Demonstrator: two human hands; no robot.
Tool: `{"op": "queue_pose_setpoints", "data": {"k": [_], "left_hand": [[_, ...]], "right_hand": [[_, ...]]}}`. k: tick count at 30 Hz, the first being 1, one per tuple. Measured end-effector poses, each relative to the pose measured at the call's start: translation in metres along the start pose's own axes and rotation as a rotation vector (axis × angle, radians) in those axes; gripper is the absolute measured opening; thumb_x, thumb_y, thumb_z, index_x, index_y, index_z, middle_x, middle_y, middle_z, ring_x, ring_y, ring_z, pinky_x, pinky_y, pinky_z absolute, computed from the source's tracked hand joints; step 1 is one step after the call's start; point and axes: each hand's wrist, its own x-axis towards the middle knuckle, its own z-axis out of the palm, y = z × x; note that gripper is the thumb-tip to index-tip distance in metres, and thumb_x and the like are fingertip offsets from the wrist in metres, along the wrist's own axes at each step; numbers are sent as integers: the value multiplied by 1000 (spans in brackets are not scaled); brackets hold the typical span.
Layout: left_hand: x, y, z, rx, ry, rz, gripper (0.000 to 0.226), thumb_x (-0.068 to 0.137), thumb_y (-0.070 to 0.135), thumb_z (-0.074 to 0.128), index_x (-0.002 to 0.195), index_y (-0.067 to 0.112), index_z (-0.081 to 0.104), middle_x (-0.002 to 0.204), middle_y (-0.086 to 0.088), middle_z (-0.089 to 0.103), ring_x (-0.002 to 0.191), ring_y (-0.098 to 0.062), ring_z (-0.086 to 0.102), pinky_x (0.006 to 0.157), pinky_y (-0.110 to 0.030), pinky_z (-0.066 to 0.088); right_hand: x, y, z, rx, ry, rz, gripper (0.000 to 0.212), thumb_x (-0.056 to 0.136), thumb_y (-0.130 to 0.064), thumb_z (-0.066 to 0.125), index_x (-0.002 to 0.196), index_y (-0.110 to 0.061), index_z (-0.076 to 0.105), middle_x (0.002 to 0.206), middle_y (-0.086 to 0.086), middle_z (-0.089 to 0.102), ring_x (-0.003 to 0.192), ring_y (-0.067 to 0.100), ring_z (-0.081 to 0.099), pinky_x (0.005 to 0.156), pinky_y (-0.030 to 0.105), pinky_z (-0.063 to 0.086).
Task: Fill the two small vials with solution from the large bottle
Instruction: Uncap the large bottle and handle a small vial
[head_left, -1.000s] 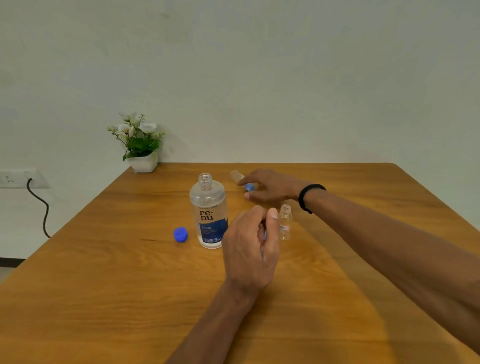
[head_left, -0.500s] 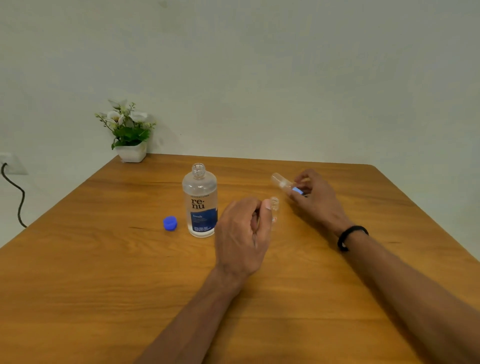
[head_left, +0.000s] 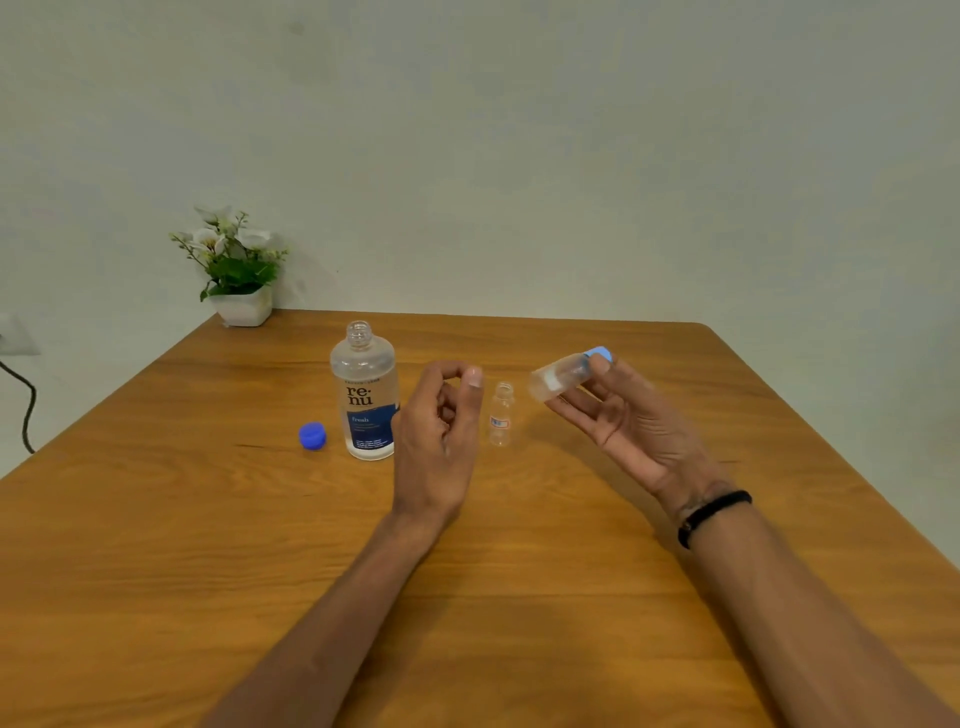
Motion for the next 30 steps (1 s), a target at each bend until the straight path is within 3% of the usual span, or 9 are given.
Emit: {"op": "queue_pose_setpoints", "data": {"k": [2,5,9,15,19,21,24,30], "left_hand": [[3,3,-2,-116,-67,-104,26,104,46,56,112,23,67,67,-10,60,60,-27,54,53,-38,46],[6,1,-2,-299,-224,-215,34,95,49,64,119,26,70,63,-5,50,56,-17,42,50,-25,37],[4,0,1,-367,-397,-218,43,94,39,68,134,24,68,59,5,44,51,-6,35,48,-15,32],[4,-1,-1,-497,-534,-331,32,99,40,65,122,19,73,69,-8,42,54,-9,30,48,-28,20],[6,0,-3,-584,-539,-431,28,94,34,69,120,25,75,67,1,49,52,-5,33,47,-22,26],[7,2,-4,-555,-500,-436,26,96,28,70,121,22,73,71,-3,57,50,-3,34,47,-22,26],[8,3,-3,-507,-401,-449,26,97,21,71,122,13,72,66,9,56,51,-2,36,50,-23,27],[9,7,-4,-558,-413,-406,29,94,19,72,123,21,75,107,6,77,79,-5,60,68,-21,49]], "right_hand": [[-2,4,7,-38,-52,27,12,92,-11,64,92,-12,76,103,12,78,102,30,80,87,45,66],[-5,8,14,-94,-112,55,22,93,-12,62,111,-9,74,101,14,78,89,23,80,80,42,67],[-5,11,16,-200,-195,120,35,97,-11,60,130,-7,70,109,15,76,93,24,76,82,41,66],[-3,14,16,-242,-150,122,21,93,-15,66,111,-5,68,97,15,76,76,21,76,70,32,65],[-5,12,14,-285,-178,168,35,95,-19,64,123,-2,76,99,16,76,77,21,75,71,29,66],[-6,9,14,-301,-190,204,36,96,-23,62,123,-4,77,99,18,77,75,20,76,67,28,66],[-5,6,13,-369,-198,215,40,97,-24,61,127,2,71,99,22,77,70,18,74,63,25,65],[-3,6,9,-396,-203,235,43,97,-24,63,126,6,70,99,22,76,69,18,72,63,23,63]]}}
